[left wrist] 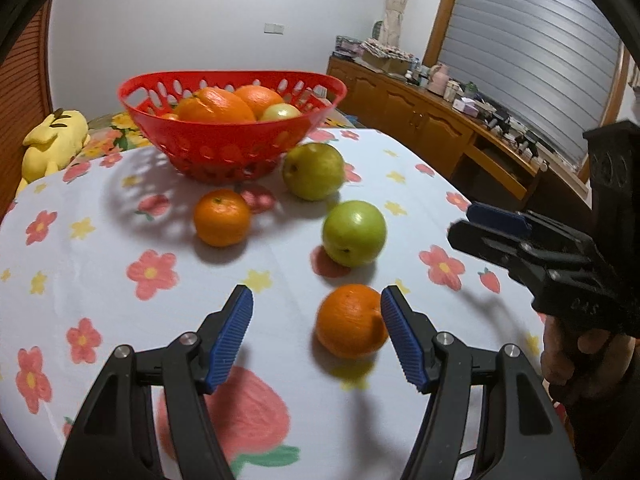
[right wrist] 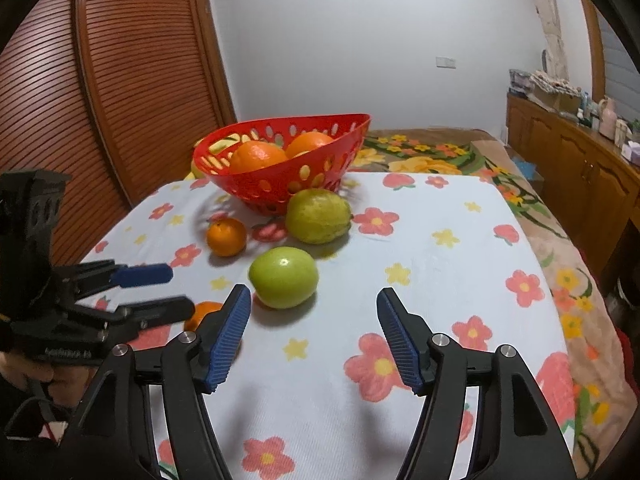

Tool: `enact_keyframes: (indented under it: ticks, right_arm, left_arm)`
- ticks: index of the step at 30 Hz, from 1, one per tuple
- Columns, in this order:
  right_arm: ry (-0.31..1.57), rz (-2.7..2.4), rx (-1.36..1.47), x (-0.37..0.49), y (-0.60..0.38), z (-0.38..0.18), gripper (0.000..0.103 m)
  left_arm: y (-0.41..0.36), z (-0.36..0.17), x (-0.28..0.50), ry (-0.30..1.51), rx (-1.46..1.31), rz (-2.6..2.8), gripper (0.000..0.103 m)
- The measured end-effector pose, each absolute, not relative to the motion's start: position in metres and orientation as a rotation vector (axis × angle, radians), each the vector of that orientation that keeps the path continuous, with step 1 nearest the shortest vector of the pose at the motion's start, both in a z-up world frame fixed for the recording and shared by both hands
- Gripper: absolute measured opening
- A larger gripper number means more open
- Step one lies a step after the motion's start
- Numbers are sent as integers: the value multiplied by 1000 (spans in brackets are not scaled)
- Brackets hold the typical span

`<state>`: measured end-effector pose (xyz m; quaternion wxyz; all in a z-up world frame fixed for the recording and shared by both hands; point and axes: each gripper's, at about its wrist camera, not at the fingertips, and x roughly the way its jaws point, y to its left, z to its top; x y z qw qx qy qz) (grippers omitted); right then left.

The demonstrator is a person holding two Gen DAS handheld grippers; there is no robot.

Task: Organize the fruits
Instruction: 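Withdraw both grippers from the basket toward the remaining fruit, then grasp another large orange with left gripper while right gripper grasps a green pomelo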

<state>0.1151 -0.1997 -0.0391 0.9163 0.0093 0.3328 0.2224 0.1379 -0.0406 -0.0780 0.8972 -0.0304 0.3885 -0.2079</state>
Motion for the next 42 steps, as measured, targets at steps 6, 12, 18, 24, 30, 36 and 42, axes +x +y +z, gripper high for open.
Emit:
enact_keyframes:
  ticks: [6,12,18,24,30,36,42]
  right_arm:
    - [687,443,40,117,-208,-42,67]
    - [695,451,36,119,-207,-44,68]
    - [705,475,27,122,-202,-47,67]
    - [723,497,12,129,-193,-50,67]
    - [739,516,-10,139,-181,-53,67]
    - [750,532,-27,149,-166,-54,67]
    - [773,541,-44,159,-154,-58,67]
  left_arm:
    - [-52,-86,140,840,-55,-471,61]
    - [-61,-95,143,881,-38,-489,53]
    - [-55,-97,143,890,-85,-529,45]
    - [-42,-91,143,848,-82,-485,45]
    - [-25,-87,146,795,-83,-430,45]
    - [-12,-83,147,743,-97,-387,45]
    - [-11,-81,145,704,-82,-351,45]
